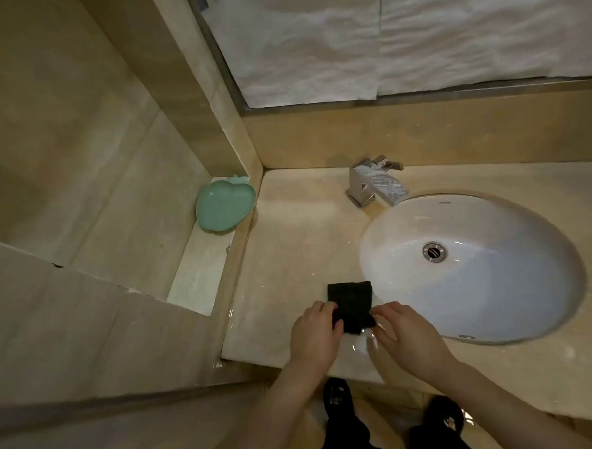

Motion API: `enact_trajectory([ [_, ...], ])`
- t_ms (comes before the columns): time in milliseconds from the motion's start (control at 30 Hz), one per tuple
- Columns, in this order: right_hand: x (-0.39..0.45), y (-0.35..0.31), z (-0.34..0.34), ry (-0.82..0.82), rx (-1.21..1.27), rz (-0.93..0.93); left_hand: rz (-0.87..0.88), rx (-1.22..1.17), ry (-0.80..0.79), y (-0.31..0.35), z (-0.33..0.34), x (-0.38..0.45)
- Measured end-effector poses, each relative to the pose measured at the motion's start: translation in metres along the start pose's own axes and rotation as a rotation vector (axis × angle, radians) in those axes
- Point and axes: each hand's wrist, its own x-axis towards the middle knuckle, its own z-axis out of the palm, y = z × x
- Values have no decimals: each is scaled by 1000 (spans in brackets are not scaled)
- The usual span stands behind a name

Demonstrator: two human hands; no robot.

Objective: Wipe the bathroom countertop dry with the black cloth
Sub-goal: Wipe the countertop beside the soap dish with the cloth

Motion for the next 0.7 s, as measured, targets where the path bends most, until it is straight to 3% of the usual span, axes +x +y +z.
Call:
enact_trajectory([
  [67,11,-7,11,-14,-3,35,-35,-79,-5,-13,5,9],
  [167,27,-10,22,-57,-137,-25,65,4,-38,-26,15,21],
  [300,47,-4,31,-132,-268,-73,150,-71,-73,-38,25,31],
  [400,54,1,43,-148,-304,-66,67,-199,-80,-36,30,37],
  [533,62,1,47,9,-328,-124,-65,-359,-45,-27,31,42],
  [633,66,8,37,82,-183,-130,-69,-473,-26,-20,22,42],
  [700,63,9,26,25,47,-66,-89,-647,-20,-16,14,45],
])
